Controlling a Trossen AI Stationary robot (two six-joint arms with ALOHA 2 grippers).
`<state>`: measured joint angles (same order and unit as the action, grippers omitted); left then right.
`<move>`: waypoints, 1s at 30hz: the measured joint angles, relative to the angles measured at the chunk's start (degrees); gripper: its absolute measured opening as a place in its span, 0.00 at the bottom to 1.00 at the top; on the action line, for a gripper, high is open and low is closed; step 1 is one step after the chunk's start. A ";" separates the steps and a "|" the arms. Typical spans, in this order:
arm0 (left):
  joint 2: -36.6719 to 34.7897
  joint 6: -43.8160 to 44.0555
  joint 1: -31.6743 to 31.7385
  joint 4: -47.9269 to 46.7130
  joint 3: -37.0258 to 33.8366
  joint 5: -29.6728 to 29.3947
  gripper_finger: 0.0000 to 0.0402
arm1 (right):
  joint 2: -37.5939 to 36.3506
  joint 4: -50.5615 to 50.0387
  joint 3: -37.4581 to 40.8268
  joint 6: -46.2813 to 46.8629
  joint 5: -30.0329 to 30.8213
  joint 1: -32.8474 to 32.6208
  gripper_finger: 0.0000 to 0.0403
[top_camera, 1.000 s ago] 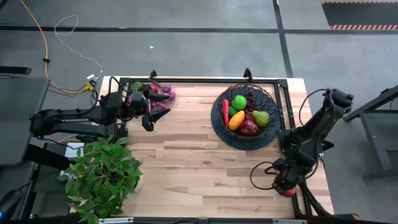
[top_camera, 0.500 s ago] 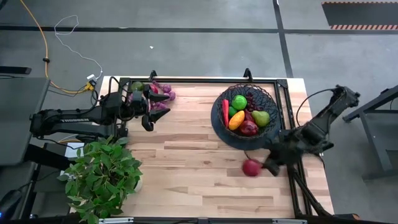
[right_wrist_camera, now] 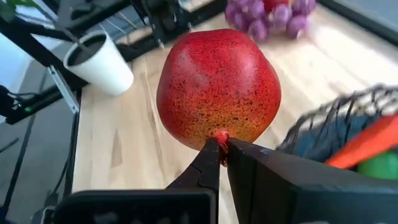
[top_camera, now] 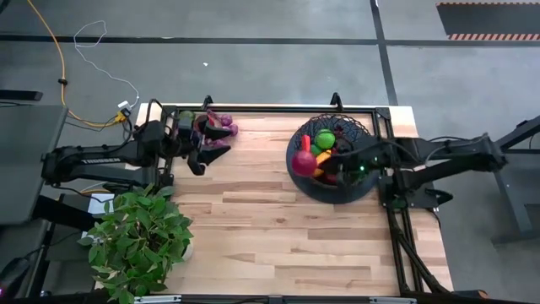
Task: Build produce basket
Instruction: Put the bottom pomegranate into the black wire basket
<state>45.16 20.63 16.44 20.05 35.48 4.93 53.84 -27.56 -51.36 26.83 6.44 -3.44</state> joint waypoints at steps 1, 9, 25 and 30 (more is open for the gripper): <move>0.61 -1.00 -0.02 0.11 0.94 0.04 0.67 | -0.40 1.65 0.84 -1.69 -1.49 1.64 0.00; 5.76 -4.90 -0.06 -3.13 5.23 0.46 0.67 | -0.02 27.65 9.33 -11.70 -13.21 14.36 0.00; 7.35 -10.19 -0.06 -3.55 5.23 0.42 0.67 | 2.04 32.15 9.40 -15.35 -16.57 17.33 0.00; 7.35 -10.32 -0.06 -3.55 5.23 -1.00 0.67 | 2.04 32.16 9.40 -15.35 -16.57 17.33 0.00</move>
<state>52.51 10.31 16.38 16.50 40.71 3.93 55.88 4.60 -41.95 11.49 -10.13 13.89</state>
